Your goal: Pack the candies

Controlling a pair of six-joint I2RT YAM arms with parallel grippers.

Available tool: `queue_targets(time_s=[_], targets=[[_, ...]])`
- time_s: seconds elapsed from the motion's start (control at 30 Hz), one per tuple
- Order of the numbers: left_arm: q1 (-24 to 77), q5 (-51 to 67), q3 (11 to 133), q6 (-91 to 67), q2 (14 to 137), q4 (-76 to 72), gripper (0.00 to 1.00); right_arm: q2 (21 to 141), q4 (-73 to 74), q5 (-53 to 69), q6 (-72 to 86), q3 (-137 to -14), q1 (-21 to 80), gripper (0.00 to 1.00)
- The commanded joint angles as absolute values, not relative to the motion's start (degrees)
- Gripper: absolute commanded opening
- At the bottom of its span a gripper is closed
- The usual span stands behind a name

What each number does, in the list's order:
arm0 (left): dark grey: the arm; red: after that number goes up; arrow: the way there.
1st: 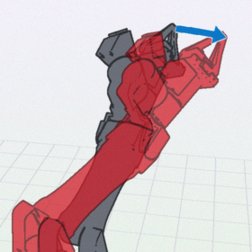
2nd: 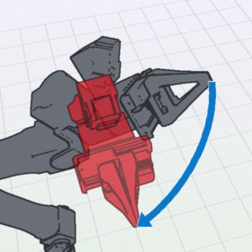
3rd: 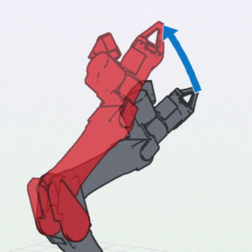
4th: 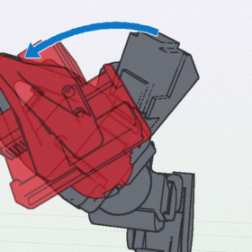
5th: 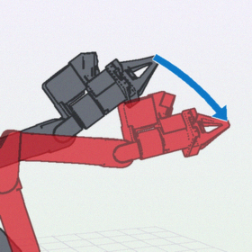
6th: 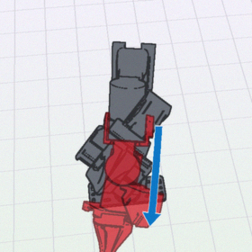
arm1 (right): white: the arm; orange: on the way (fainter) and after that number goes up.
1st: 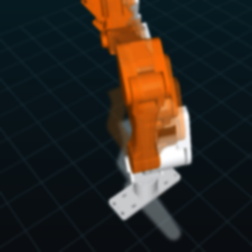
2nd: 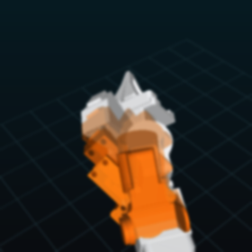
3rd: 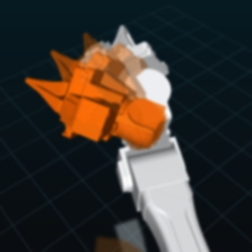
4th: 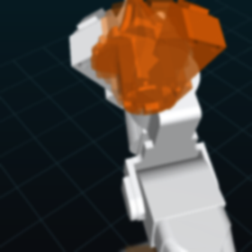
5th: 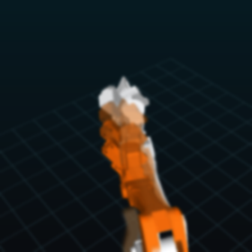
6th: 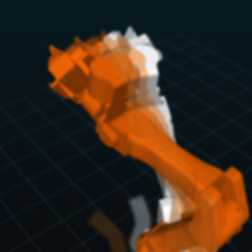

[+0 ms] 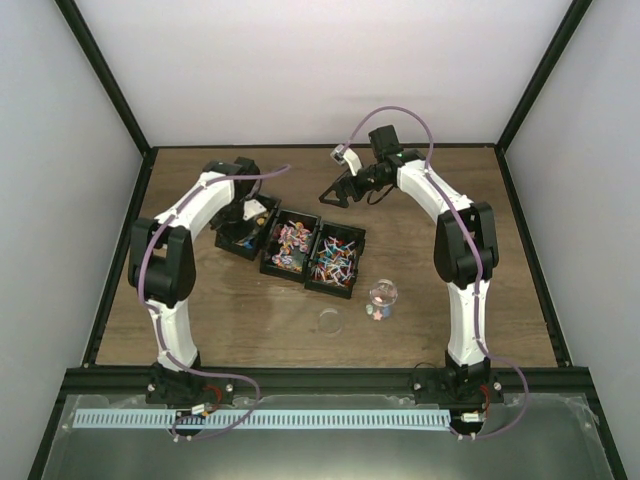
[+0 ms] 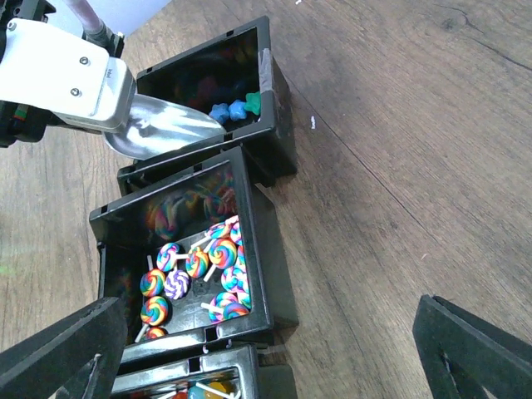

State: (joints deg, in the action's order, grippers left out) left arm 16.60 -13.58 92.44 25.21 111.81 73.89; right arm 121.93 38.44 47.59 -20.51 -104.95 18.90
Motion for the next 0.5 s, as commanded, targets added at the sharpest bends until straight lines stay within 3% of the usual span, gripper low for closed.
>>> queue_targets(time_s=[0.0,0.47], targets=[[16.3,-12.0,92.5,29.4,112.0,69.1,0.04,120.7,39.6,47.3,-20.8,-105.4,18.9,0.97],[16.2,-5.0,84.3,29.9,113.5,55.9,0.04,120.1,40.3,46.6,-20.4,-105.1,18.9,0.97]])
